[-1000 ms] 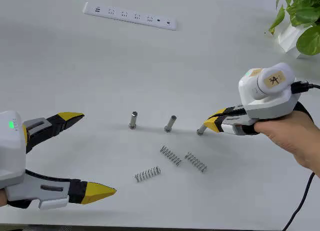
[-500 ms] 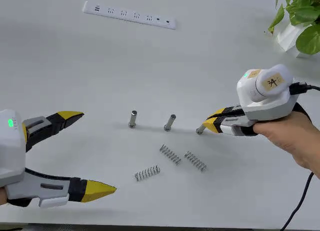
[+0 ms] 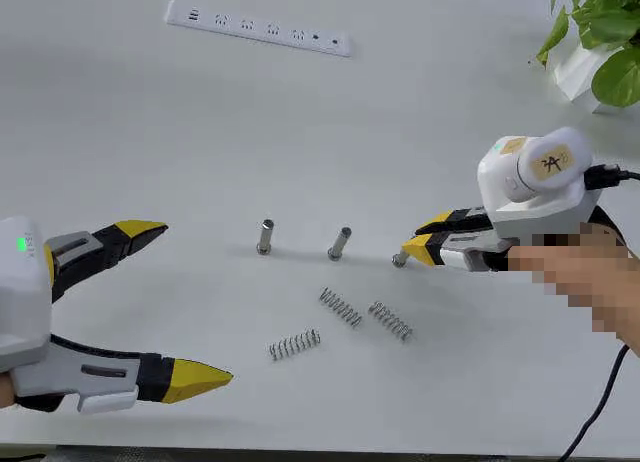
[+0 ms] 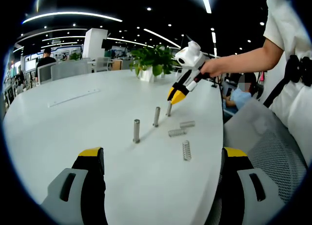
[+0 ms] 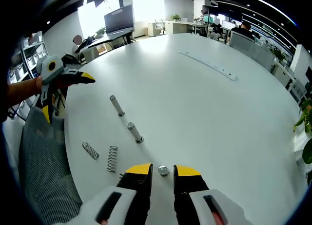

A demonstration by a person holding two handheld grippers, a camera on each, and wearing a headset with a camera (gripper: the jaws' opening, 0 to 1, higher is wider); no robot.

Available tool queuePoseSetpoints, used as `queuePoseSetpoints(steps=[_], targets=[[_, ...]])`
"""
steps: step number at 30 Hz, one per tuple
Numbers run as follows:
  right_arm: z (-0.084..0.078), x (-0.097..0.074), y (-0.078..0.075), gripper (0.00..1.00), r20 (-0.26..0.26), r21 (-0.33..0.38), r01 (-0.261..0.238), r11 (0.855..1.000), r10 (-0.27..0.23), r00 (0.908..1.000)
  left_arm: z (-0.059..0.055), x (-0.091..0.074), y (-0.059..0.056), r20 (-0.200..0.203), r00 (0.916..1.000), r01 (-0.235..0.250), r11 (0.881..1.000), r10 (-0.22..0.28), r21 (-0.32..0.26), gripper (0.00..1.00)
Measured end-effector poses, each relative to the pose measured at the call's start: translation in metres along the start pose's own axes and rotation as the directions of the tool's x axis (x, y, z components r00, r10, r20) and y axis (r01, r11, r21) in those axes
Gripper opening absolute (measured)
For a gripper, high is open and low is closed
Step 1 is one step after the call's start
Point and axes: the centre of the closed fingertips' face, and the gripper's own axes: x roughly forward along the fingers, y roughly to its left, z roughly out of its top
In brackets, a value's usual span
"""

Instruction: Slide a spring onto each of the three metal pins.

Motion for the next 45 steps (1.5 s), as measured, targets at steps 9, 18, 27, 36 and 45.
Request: queuePoseSetpoints(steps=[9, 18, 27, 36, 45], targets=[[0.002, -0.009, 0.004, 0.2, 0.038, 0.022, -0.007, 1.0, 0.006, 0.9992, 0.001, -0.001, -0.001, -0.002, 1.0, 0.002, 1.0, -0.002, 0.005, 0.99], [-0.003, -0.021, 0.009, 0.34, 0.079, 0.019, -0.017, 1.0, 0.015, 0.9968, 0.003, -0.001, -0.001, -0.011, 0.9999, 0.003, 1.0, -0.003, 0.015, 0.99], [-0.008, -0.029, 0.007, 0.47, 0.127, 0.019, -0.033, 0.999, 0.03, 0.9915, 0.005, -0.002, -0.001, -0.018, 0.9998, 0.0, 1.0, 0.0, 0.022, 0.99], [-0.017, -0.04, 0.017, 0.61, 0.183, 0.002, -0.055, 0.998, 0.054, 0.9817, 0.008, -0.004, -0.002, -0.027, 0.9996, -0.004, 0.999, 0.005, 0.036, 0.99], [-0.031, -0.048, 0.03, 0.77, 0.238, -0.025, -0.081, 0.996, 0.085, 0.9676, 0.007, -0.005, -0.006, -0.048, 0.9988, -0.005, 0.999, 0.008, 0.045, 0.99]])
